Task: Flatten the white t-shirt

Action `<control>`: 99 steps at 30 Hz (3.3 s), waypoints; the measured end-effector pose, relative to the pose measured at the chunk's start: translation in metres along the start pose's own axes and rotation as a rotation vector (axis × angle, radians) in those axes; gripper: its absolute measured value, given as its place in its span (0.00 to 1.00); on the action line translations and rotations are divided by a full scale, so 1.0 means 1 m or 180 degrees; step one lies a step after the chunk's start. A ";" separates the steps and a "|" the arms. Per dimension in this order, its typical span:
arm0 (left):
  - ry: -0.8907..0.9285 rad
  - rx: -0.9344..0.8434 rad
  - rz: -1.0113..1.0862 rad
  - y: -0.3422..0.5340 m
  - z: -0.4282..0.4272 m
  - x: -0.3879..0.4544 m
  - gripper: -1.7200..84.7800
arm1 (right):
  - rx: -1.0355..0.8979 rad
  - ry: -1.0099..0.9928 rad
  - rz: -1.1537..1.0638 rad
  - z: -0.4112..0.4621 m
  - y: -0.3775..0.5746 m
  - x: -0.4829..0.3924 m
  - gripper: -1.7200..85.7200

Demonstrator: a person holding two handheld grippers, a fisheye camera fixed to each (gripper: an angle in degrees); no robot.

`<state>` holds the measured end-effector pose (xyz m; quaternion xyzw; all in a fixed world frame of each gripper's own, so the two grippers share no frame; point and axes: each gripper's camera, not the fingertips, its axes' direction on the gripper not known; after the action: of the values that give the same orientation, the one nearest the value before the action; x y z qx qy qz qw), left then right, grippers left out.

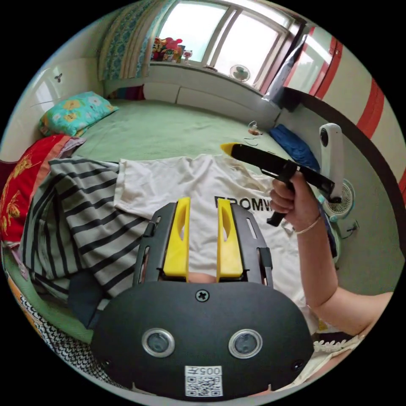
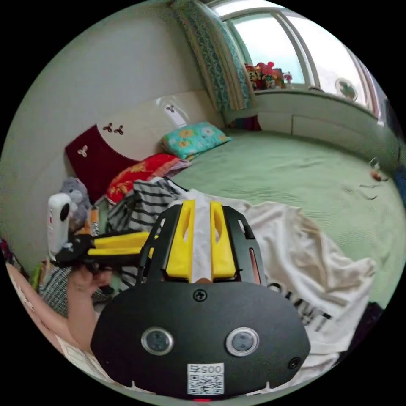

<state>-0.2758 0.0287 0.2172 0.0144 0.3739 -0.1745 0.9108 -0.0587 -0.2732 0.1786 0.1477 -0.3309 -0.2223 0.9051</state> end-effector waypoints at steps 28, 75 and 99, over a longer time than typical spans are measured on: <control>-0.0251 -0.0456 0.0249 -0.012 0.060 0.057 0.14 | -0.1309 0.1747 0.1123 0.015 -0.023 0.237 0.07; 0.0033 -0.0639 0.0735 0.049 0.024 0.149 0.14 | -0.1320 0.2598 0.1447 -0.341 0.189 0.206 0.00; -0.0558 -0.1212 0.0708 0.256 -0.162 0.177 0.20 | -0.1370 0.1359 0.1327 -0.422 0.503 -0.053 0.15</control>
<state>-0.1844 0.2396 -0.0480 -0.1318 0.3156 0.0000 0.9397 0.3390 0.2350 0.0475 -0.0737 -0.1033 -0.0619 0.9900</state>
